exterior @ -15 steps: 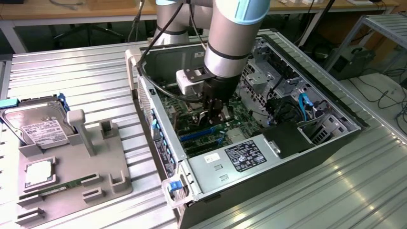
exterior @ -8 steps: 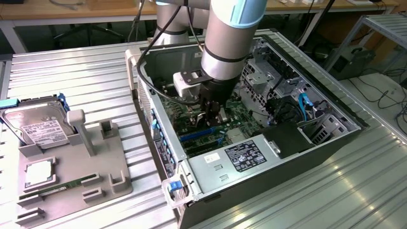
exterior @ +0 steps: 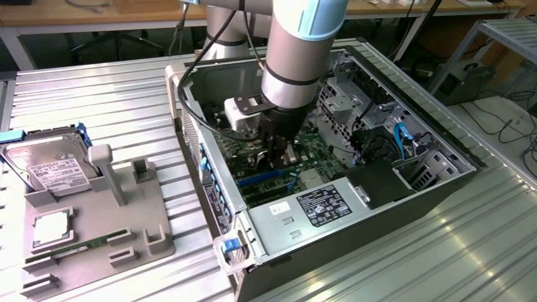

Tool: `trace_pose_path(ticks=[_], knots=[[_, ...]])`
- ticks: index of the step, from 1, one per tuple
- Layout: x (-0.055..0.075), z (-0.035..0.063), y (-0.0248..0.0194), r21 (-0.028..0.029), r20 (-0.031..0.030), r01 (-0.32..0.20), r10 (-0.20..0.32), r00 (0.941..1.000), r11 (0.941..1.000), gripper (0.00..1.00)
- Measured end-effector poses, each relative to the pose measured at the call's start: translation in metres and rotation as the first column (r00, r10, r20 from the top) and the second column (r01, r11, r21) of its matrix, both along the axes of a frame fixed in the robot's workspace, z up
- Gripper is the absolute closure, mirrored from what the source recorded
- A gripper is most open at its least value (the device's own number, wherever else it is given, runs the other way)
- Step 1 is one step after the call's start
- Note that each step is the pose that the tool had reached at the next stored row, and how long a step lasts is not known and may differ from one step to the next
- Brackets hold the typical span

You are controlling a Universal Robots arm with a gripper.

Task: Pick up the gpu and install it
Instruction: 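Insert the gpu into the slot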

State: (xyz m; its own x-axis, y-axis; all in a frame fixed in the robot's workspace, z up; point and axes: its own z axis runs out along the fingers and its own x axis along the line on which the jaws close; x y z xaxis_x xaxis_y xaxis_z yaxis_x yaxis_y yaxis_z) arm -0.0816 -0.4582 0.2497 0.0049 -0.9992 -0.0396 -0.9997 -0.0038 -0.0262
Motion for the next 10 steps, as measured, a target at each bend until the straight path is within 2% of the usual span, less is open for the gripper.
trace_pose_path(ticks=[10], knots=[[-0.0014,-0.0040,-0.0016,-0.0004,-0.0001,0.002,-0.002,1.0000,1.0000,0.72]])
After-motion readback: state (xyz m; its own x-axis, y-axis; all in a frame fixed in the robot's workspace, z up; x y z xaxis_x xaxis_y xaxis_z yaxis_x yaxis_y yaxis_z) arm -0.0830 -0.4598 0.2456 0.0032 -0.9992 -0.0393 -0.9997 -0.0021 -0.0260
